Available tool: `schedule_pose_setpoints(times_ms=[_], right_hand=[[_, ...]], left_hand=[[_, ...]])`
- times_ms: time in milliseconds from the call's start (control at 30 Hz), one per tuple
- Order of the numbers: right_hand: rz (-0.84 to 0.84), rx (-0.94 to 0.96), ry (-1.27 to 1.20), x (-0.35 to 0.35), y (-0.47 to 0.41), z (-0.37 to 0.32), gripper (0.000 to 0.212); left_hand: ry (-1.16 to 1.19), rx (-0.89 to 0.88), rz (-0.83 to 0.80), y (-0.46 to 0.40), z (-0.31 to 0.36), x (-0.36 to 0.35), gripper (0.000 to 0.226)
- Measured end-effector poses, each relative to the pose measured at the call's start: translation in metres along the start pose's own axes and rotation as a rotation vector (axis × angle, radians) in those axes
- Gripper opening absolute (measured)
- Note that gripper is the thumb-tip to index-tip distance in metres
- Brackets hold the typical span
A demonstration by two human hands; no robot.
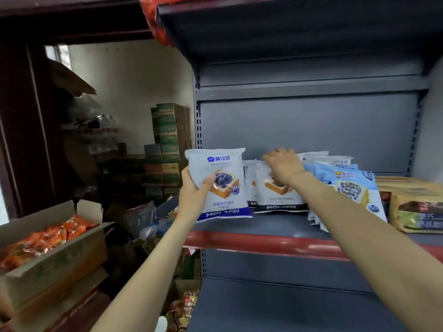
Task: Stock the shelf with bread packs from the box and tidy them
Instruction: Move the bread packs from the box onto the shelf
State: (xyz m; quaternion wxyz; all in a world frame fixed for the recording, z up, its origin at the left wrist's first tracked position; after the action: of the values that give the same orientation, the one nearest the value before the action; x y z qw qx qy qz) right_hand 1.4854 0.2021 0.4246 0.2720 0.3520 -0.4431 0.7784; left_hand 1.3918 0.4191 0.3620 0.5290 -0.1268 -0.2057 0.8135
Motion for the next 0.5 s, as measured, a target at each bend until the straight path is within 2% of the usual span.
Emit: schedule_pose_setpoints(times_ms=[67, 200, 300, 367, 433, 467, 500], right_hand=[[0.057, -0.069, -0.097, -0.01, 0.005, 0.007, 0.046], [0.358, -0.295, -0.716, -0.002, 0.047, 0.011, 0.036], [0.262, -0.287, -0.777, -0.004, 0.088, -0.004, 0.04], [0.098, -0.256, -0.639, -0.016, 0.106, -0.017, 0.053], [-0.048, -0.258, -0.487, -0.028, 0.114, -0.025, 0.069], [-0.081, -0.261, -0.423, -0.032, 0.116, -0.027, 0.074], [-0.082, -0.269, -0.385, -0.033, 0.118, -0.029, 0.075]], left_hand=[[0.047, 0.057, -0.063, -0.008, -0.005, -0.019, 0.055], [0.143, 0.213, -0.224, -0.022, -0.018, -0.069, 0.04], [0.218, 0.323, -0.335, -0.025, -0.024, -0.104, 0.036], [0.026, 0.279, -0.369, -0.022, -0.028, -0.126, 0.043], [-0.417, 0.176, -0.288, -0.023, -0.03, -0.138, 0.066], [-0.566, 0.144, -0.242, -0.021, -0.029, -0.139, 0.074], [-0.611, 0.134, -0.222, -0.019, -0.025, -0.138, 0.08]])
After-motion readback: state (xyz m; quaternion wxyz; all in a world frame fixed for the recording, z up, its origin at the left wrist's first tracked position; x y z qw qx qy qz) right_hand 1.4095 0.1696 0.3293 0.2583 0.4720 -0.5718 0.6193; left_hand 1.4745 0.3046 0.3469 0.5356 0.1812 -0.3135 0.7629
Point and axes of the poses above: each hand's wrist, its own y-axis away from the middle knuckle, its own x-axis out of the back of the hand, z = x × y, the point moved 2 cm from there along -y, towards the middle knuckle, and after that the axes turned 5 degrees about x, right-handed, at the moved point
